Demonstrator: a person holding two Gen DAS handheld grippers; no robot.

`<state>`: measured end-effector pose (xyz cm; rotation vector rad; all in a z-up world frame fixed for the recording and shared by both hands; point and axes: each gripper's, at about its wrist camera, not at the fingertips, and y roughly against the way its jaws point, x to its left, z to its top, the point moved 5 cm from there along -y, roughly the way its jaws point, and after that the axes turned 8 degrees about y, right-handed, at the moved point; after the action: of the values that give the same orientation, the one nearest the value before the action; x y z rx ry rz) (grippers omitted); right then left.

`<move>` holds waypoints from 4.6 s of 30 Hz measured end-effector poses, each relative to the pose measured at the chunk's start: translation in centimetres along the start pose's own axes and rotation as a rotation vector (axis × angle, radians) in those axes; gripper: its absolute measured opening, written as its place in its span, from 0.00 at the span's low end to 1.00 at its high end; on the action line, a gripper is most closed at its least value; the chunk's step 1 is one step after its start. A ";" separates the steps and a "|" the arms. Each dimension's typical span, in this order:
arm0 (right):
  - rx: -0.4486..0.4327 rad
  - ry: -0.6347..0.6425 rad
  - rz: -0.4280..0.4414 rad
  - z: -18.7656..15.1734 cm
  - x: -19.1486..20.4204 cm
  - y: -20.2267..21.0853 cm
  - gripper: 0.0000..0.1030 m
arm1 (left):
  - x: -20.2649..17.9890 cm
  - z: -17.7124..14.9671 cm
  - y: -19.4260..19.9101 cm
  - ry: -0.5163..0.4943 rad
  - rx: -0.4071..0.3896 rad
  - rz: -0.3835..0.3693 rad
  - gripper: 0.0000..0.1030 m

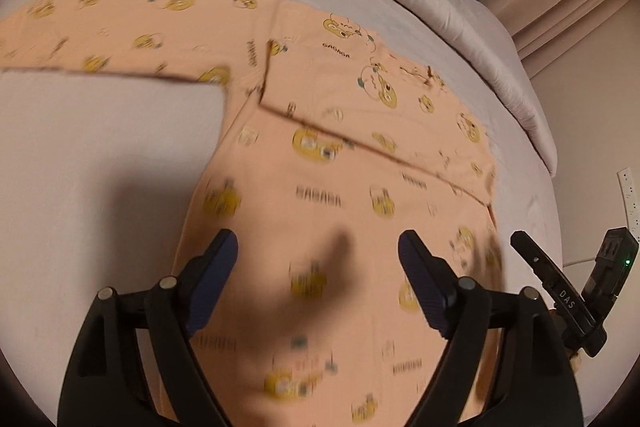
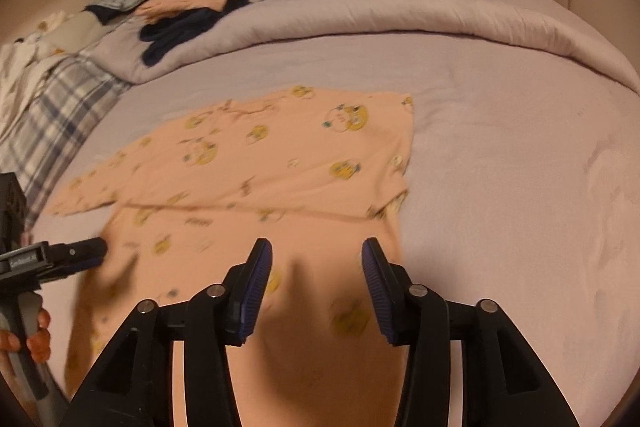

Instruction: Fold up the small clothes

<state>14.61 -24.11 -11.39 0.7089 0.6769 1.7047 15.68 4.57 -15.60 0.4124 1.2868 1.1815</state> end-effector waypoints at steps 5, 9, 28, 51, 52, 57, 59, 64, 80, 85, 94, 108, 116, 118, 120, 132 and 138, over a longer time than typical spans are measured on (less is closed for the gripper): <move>0.023 0.023 0.053 -1.9 1.8 1.2 0.51 | 0.2 -3.3 2.6 -0.014 -0.031 0.034 0.87; 0.047 0.058 0.079 -3.1 3.4 1.7 0.53 | 0.3 -5.3 3.8 -0.019 -0.022 0.039 0.87; 0.003 0.096 0.086 -5.7 5.7 5.7 0.69 | -2.7 -9.5 7.5 -0.085 -0.076 -0.001 0.99; -0.051 0.091 0.070 -5.0 6.6 7.0 0.78 | -4.8 -7.3 13.0 -0.134 -0.267 -0.243 0.99; -0.053 0.093 0.069 -4.9 6.6 7.1 0.78 | -5.0 -7.3 13.3 -0.157 -0.289 -0.251 0.99; -0.047 0.108 0.059 -4.6 6.9 6.8 0.78 | -5.2 -7.2 13.3 -0.229 -0.306 -0.296 0.99; -0.041 0.110 0.058 -4.5 7.0 6.6 0.78 | -4.8 -7.1 12.7 -0.228 -0.282 -0.278 0.99; -0.020 0.116 0.052 -4.3 7.4 5.9 0.78 | -2.7 -6.4 11.2 -0.125 -0.184 -0.335 0.99; 0.026 0.156 0.075 -2.7 10.9 2.7 0.78 | 4.6 -3.9 11.4 0.013 -0.254 -0.216 0.99; 0.057 0.173 0.077 -2.6 11.9 1.6 0.78 | 7.3 -3.0 11.4 0.099 -0.253 -0.232 0.99; 0.084 0.222 0.071 -2.1 13.7 0.4 0.78 | 11.4 -2.0 11.3 0.217 -0.252 -0.220 0.99; 0.102 0.298 0.076 -1.8 16.4 -1.3 0.78 | 13.8 -1.5 10.6 0.258 -0.248 -0.228 0.99; 0.132 0.303 0.089 -1.9 17.1 -2.5 0.78 | 16.3 0.3 9.8 0.367 -0.243 -0.249 0.99; 0.133 0.307 0.087 -1.9 17.2 -2.6 0.78 | 16.5 0.7 9.8 0.378 -0.244 -0.249 0.99; 0.136 0.307 0.089 -1.8 17.3 -2.8 0.78 | 16.3 1.0 9.9 0.376 -0.248 -0.248 0.99; 0.142 0.315 0.100 -1.7 17.6 -3.2 0.78 | 15.6 1.0 10.1 0.352 -0.247 -0.251 0.99; 0.142 0.314 0.101 -1.6 17.5 -3.3 0.78 | 15.6 1.3 9.9 0.362 -0.248 -0.245 0.99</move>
<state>11.88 -6.50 -12.88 0.5852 1.0033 1.8956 9.99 22.18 -15.33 -0.1458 1.4283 1.2206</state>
